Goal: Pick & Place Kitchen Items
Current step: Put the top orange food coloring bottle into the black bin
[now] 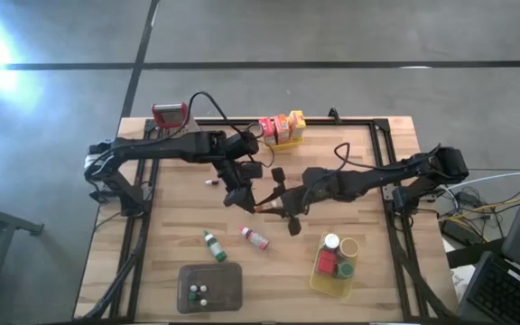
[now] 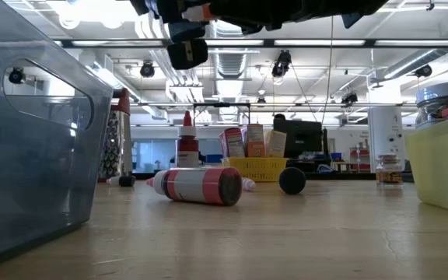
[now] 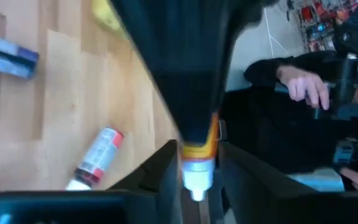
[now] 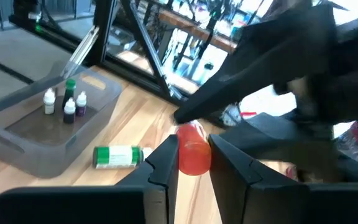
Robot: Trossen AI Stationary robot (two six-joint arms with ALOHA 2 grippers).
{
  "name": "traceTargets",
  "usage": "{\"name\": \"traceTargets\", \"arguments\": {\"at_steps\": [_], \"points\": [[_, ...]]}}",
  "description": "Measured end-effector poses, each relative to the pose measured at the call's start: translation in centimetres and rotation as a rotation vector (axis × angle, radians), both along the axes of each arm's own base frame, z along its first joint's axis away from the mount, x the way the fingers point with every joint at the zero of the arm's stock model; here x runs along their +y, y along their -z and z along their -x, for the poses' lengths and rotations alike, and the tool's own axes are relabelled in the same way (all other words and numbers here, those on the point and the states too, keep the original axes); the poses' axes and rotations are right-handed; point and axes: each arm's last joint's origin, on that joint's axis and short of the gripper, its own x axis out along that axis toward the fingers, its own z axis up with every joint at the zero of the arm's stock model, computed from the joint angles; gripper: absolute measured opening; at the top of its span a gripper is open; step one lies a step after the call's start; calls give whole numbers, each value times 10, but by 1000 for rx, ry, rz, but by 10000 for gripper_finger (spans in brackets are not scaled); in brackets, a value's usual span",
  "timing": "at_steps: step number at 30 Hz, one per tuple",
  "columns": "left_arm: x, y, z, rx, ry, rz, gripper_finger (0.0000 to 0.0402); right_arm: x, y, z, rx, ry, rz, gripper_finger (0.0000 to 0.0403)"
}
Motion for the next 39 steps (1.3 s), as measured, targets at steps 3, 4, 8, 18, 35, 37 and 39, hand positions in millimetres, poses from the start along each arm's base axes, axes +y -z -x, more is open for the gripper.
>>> {"name": "traceTargets", "arguments": {"at_steps": [3, 4, 8, 18, 35, 37, 39], "points": [[1, 0, 1, 16, -9, -7, 170, 0, 0, 2, 20, 2, -9, 74], [1, 0, 1, 14, -9, -9, 185, 0, -1, 4, 30, 3, -10, 73], [5, -2, 7, 14, -3, -15, 233, -1, -3, 10, 75, 7, -7, 65], [12, -30, 36, -183, -163, -397, 241, -5, -10, 38, 117, 104, -3, 69], [-6, 44, 47, -1123, -429, -549, 238, -15, -23, 121, -242, 166, -88, 66], [-8, 49, 39, -1122, -437, -589, 238, -16, -22, 126, -265, 167, -92, 65], [-11, 49, 30, -1127, -419, -628, 238, -16, -22, 128, -276, 167, -95, 70]]}}
